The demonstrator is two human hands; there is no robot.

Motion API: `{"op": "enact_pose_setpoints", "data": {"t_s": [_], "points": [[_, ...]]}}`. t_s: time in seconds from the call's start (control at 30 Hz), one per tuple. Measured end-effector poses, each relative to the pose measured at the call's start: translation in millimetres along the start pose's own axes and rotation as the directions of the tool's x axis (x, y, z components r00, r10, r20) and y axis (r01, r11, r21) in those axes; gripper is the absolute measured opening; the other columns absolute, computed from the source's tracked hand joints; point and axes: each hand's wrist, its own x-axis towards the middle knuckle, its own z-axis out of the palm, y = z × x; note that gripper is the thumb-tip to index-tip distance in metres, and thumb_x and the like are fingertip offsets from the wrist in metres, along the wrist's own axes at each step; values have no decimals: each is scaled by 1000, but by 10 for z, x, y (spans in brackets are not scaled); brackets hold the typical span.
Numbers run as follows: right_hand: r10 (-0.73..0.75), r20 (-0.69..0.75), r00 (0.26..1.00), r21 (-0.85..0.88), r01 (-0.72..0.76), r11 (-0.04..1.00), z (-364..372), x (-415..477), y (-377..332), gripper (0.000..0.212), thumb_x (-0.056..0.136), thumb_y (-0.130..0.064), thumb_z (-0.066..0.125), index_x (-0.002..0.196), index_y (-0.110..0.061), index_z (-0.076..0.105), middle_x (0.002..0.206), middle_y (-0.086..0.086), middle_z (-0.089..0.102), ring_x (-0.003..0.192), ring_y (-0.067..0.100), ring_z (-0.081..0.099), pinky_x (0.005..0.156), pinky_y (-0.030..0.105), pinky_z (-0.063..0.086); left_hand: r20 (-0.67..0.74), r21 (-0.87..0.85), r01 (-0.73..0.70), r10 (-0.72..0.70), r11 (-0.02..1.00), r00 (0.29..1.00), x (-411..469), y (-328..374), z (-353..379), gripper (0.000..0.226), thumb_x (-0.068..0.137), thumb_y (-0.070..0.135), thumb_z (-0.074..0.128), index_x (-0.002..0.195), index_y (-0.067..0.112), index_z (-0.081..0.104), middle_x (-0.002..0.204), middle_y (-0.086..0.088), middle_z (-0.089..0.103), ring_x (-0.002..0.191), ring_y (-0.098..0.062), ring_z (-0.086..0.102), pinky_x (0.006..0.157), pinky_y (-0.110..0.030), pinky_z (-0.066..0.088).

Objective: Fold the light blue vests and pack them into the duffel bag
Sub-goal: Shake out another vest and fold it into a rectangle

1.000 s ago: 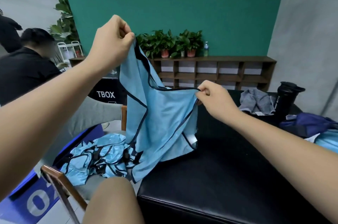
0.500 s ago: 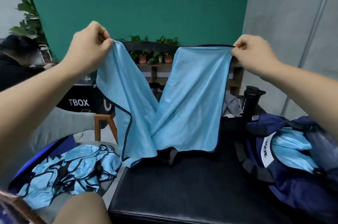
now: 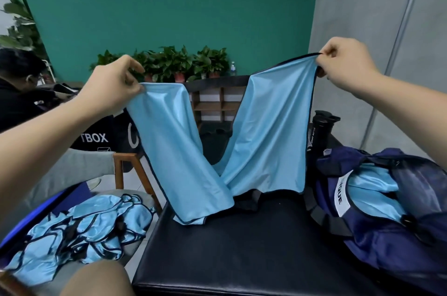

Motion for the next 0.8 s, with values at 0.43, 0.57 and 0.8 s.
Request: {"op": "enact_pose_setpoints", "data": {"t_s": [0.43,0.57,0.8], "points": [[19,308,951,-202,45,978,420,-342,82,12,93,-22,62,89,-21,74,94,-2,75,94,27,68,81,34,51,2,-185,102,-103,977,995,102,357,148,4,94,27,74,92,23,75,87,5,74,60,2,56,57,-22,43],[-65,463,884,-17,82,996,670,-567,-300,11,87,-33,73,98,-33,75,100,-13,75,97,15,70,83,32,56,47,-264,49,-38,963,998,91,775,281,4,93,25,73,90,24,76,89,5,75,72,-4,65,57,-15,47],[-244,684,688,389,-61,919,894,-996,-803,46,97,-45,75,138,-28,62,114,-7,79,102,10,76,89,34,60,225,-496,72,48,865,973,-73,1269,577,3,89,21,75,88,21,78,79,3,73,61,-7,58,60,-28,49]]}}
